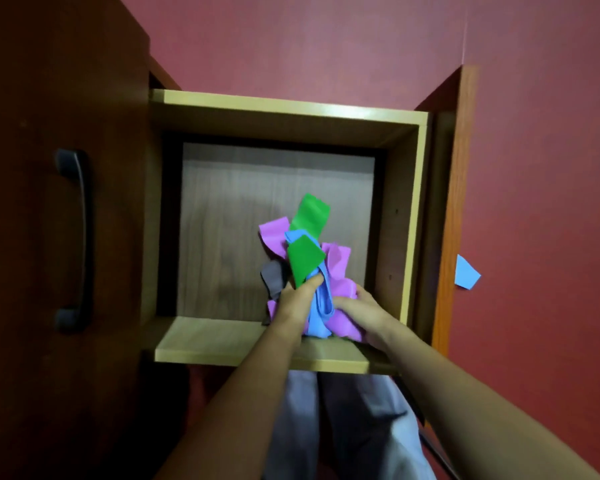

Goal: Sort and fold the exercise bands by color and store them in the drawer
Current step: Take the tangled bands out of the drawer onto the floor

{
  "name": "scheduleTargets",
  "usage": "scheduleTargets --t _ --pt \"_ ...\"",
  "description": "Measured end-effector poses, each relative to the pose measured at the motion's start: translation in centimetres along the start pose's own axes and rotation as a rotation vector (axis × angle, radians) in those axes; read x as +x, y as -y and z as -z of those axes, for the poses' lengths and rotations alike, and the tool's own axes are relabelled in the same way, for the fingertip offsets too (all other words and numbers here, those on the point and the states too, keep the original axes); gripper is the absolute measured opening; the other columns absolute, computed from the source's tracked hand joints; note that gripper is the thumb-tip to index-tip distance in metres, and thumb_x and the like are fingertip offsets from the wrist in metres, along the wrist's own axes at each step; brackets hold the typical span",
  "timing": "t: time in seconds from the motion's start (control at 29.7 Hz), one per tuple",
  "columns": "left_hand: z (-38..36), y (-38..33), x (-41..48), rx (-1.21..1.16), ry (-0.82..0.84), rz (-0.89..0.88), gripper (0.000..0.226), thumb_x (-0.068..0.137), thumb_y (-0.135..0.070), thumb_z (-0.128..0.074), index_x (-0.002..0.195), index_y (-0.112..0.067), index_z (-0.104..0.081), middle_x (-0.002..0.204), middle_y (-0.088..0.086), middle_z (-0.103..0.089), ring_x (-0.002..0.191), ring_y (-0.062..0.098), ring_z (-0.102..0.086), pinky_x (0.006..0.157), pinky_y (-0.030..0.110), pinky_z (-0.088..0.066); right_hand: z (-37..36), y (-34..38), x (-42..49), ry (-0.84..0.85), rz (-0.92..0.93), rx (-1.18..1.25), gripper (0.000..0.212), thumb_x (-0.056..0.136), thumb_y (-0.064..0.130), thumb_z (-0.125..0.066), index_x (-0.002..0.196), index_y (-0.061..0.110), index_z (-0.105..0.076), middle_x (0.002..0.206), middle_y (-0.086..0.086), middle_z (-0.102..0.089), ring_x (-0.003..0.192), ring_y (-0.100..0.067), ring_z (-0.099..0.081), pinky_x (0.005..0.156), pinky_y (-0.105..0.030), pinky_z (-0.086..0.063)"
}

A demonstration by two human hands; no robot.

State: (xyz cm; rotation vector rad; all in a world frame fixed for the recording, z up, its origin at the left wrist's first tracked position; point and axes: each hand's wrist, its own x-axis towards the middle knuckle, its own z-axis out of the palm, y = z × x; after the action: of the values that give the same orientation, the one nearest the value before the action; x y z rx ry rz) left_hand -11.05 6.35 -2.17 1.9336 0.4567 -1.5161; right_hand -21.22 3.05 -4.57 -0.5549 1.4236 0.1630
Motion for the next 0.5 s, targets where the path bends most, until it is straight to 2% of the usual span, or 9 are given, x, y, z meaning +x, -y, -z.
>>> scheduleTargets --t 0.03,0.1,0.17,0.24,0.27,0.34,0.4,0.44,0.5 --pt "-0.3 -0.1 -0.3 -0.036 0.006 0.004 0.032 0.085 -0.011 -0.059 0.115 0.001 -0.057 0.106 0.013 -0.062 0.082 0.023 -0.059 0.065 0.021 -0.048 0.1 0.1 -0.7 0.041 0.006 0.089 0.021 0.077 -0.007 -0.061 0.088 0.010 -0.059 0.074 -0.004 -0.071 0.064 -0.014 -0.067 0.062 -0.026 -0.057" --pt "-0.6 -0.7 -1.0 -0.081 0.028 -0.026 0.030 0.084 -0.010 -0.060 0.111 0.003 -0.059 0.097 0.011 -0.062 0.069 0.015 -0.057 0.057 0.015 -0.048 0.1 0.5 -1.3 0.100 0.018 0.229 0.017 0.081 -0.007 -0.057 0.085 0.009 -0.060 0.066 -0.002 -0.071 0.059 -0.012 -0.068 0.056 -0.024 -0.056" --pt "-0.9 -2.0 -2.2 -0.109 0.062 -0.067 0.031 0.082 -0.010 -0.062 0.110 0.002 -0.061 0.087 0.007 -0.066 0.067 0.012 -0.060 0.061 0.016 -0.050 -0.1 1.5 -2.8 0.106 0.018 0.254 0.013 0.085 -0.001 -0.053 0.095 0.007 -0.059 0.072 -0.006 -0.071 0.061 -0.015 -0.067 0.054 -0.025 -0.056" --pt "-0.7 -3.7 -3.0 -0.152 0.085 -0.059 0.030 0.081 -0.012 -0.064 0.109 0.000 -0.062 0.071 0.002 -0.070 0.062 0.012 -0.064 0.066 0.024 -0.052 -0.4 2.5 -4.1 0.093 0.040 0.291 0.022 0.085 -0.003 -0.051 0.104 0.003 -0.060 0.089 -0.015 -0.069 0.070 -0.020 -0.067 0.059 -0.027 -0.057" --pt "-0.7 -4.6 -3.9 -0.155 0.100 -0.062 0.033 0.080 -0.014 -0.065 0.110 -0.001 -0.062 0.073 0.003 -0.070 0.065 0.014 -0.065 0.070 0.027 -0.053 -0.3 3.2 -5.1 0.091 0.052 0.332 0.027 0.083 -0.005 -0.051 0.108 0.000 -0.059 0.098 -0.022 -0.067 0.075 -0.025 -0.066 0.061 -0.028 -0.058" --pt "-0.9 -5.6 -5.8 -0.142 0.139 -0.077 0.053 0.070 -0.023 -0.073 0.116 -0.003 -0.057 0.097 0.012 -0.069 0.085 0.023 -0.067 0.082 0.036 -0.054 0.0 3.9 -7.0 0.085 0.072 0.368 0.034 0.081 -0.006 -0.049 0.114 -0.002 -0.057 0.108 -0.028 -0.063 0.084 -0.032 -0.063 0.063 -0.032 -0.057" --pt "-1.3 -6.8 -8.8 -0.132 0.230 -0.084 0.076 0.052 -0.035 -0.075 0.119 -0.006 -0.054 0.111 0.013 -0.066 0.099 0.026 -0.065 0.092 0.041 -0.051 0.9 4.9 -10.5 0.069 0.122 0.399 0.034 0.082 -0.005 -0.047 0.115 -0.003 -0.056 0.107 -0.027 -0.064 0.085 -0.031 -0.064 0.068 -0.035 -0.055" --pt "-1.8 -6.7 -9.7 -0.140 0.289 -0.073 0.078 0.048 -0.038 -0.075 0.117 -0.007 -0.057 0.113 0.012 -0.066 0.101 0.025 -0.064 0.095 0.041 -0.049 1.5 5.0 -11.7 0.067 0.158 0.412 0.032 0.083 -0.005 -0.046 0.113 -0.003 -0.056 0.102 -0.025 -0.066 0.079 -0.028 -0.066 0.064 -0.031 -0.055" --pt "-3.4 -7.2 -13.2 -0.151 0.397 -0.070 0.061 0.057 -0.032 -0.072 0.113 -0.009 -0.063 0.113 0.011 -0.066 0.101 0.024 -0.064 0.097 0.039 -0.048 3.3 5.2 -14.7 0.012 0.229 0.439 0.028 0.085 -0.005 -0.044 0.108 0.002 -0.058 0.091 -0.017 -0.070 0.068 -0.020 -0.069 0.054 -0.025 -0.054"
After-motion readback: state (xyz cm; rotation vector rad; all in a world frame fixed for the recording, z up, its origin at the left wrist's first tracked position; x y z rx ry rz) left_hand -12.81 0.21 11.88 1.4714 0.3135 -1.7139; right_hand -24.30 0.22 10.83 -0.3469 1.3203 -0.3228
